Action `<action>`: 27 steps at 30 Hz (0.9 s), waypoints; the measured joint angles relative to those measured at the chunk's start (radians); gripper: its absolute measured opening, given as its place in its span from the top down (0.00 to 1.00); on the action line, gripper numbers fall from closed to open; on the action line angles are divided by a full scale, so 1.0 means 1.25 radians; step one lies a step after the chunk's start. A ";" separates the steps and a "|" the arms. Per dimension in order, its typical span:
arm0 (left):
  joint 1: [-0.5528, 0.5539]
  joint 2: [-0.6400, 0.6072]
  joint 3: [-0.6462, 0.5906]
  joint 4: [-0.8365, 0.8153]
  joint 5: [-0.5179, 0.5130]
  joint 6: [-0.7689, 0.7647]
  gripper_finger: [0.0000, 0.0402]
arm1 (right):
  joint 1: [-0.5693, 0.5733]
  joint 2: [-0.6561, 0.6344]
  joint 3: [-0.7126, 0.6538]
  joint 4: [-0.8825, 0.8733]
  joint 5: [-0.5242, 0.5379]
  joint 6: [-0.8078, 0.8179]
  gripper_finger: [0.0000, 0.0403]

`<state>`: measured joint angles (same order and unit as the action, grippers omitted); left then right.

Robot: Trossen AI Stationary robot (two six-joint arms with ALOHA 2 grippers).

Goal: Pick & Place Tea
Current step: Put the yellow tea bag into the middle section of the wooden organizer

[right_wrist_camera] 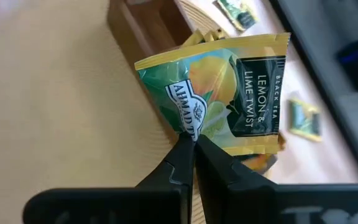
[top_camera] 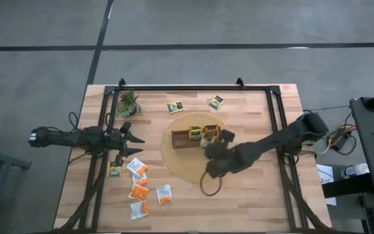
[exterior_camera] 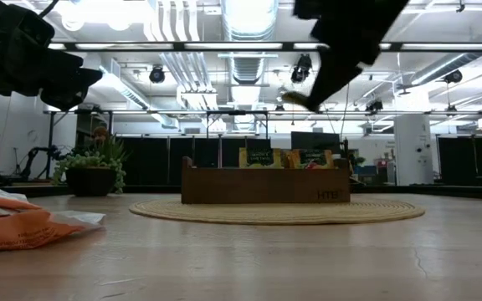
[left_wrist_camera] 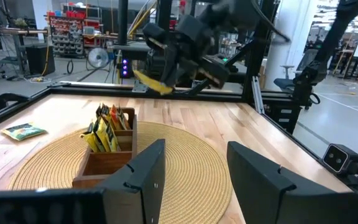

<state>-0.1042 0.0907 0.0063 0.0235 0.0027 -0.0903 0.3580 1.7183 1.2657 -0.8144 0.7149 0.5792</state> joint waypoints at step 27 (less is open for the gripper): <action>0.000 0.002 0.000 0.000 0.000 0.000 0.58 | -0.071 0.351 0.289 -0.195 0.211 -0.042 0.98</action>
<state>-0.1042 0.0929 0.0063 0.0231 0.0025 -0.0904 0.2696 2.1571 1.6267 -1.0579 0.9789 0.5263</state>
